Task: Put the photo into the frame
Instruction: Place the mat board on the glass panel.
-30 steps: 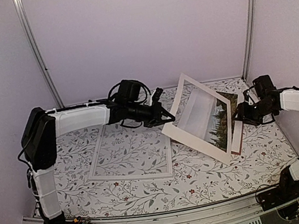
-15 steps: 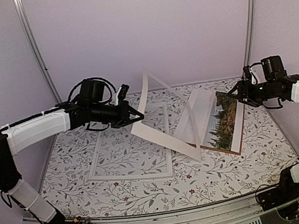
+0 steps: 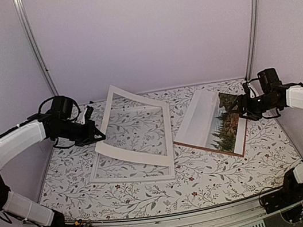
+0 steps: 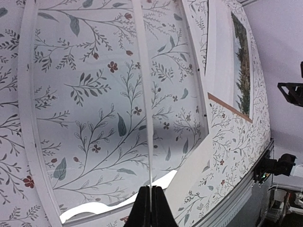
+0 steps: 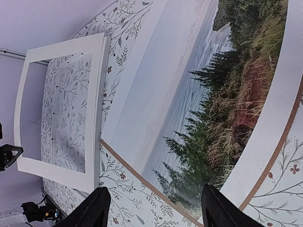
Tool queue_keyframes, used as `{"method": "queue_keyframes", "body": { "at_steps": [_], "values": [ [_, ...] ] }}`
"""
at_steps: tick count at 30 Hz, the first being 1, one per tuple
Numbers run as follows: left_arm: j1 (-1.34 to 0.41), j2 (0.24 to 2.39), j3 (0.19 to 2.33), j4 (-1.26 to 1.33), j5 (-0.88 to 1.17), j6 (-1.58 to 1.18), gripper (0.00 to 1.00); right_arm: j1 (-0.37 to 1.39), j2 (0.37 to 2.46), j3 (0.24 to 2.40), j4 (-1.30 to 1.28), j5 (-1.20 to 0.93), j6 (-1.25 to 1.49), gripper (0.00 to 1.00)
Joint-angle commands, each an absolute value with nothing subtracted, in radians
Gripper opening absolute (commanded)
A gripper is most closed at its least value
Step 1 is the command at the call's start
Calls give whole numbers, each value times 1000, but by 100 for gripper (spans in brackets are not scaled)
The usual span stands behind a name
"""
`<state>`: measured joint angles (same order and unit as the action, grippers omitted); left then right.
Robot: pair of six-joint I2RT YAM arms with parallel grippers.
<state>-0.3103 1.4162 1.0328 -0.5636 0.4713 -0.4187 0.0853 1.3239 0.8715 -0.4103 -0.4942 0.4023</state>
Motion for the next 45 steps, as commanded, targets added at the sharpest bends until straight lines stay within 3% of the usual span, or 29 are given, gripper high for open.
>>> {"method": "queue_keyframes", "body": {
  "at_steps": [1,11,25,45],
  "values": [
    [-295,1445,1043,-639,427,-334,0,91,1334,851,-365,-503,404,69],
    [-270,1503,1071,-710,378,-274,0,91,1356,820,-346,-495,401,69],
    [-150,1400,981,-641,456,-290,0,91,1389,808,-321,-502,403,68],
    [-170,1440,935,-664,523,-252,0,91,1418,781,-292,-506,406,68]
  ]
}}
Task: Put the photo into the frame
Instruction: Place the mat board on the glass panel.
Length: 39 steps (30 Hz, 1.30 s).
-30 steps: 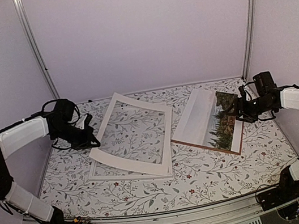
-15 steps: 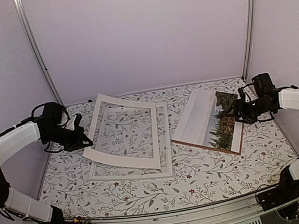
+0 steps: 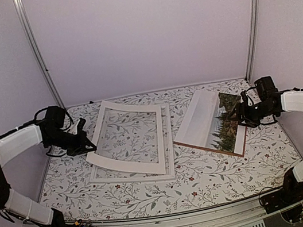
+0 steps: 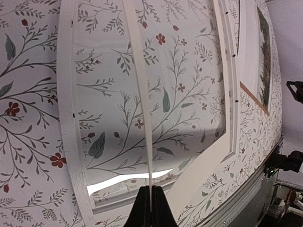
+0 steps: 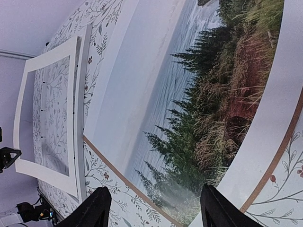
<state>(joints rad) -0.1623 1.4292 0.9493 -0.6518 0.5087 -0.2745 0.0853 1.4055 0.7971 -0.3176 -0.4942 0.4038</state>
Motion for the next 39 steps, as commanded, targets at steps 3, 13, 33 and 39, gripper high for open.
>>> {"method": "queue_keyframes", "body": {
  "at_steps": [3,13,33,39],
  "values": [
    [-178,1448,937,-662,530,-250,0,91,1422,779,-290,-508,405,68],
    [-210,1473,928,-612,515,-295,0,91,1430,772,-282,-509,405,68],
    [-247,1513,938,-595,434,-293,1,91,1445,775,-273,-518,408,68],
    [-252,1521,951,-596,412,-295,10,91,1448,772,-271,-520,407,68]
  ]
}}
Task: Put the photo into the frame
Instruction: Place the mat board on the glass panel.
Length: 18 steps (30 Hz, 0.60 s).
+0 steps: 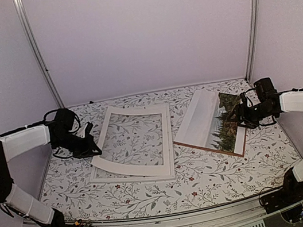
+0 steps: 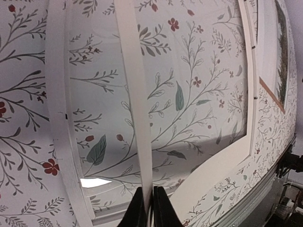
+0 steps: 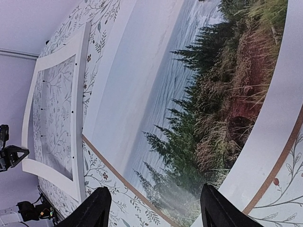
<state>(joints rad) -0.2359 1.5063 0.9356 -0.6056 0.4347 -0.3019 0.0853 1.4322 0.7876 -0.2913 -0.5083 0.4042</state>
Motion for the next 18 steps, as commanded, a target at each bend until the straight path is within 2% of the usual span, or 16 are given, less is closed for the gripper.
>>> {"method": "queue_keyframes", "body": {
  "at_steps": [1,8,18],
  "values": [
    [-254,1522,951,-595,410,-296,12,92,1448,770,-269,-520,407,68],
    [-260,1528,954,-598,385,-289,30,92,1450,756,-261,-521,411,68],
    [-270,1537,977,-610,342,-281,46,92,1443,752,-265,-518,410,68]
  ]
}}
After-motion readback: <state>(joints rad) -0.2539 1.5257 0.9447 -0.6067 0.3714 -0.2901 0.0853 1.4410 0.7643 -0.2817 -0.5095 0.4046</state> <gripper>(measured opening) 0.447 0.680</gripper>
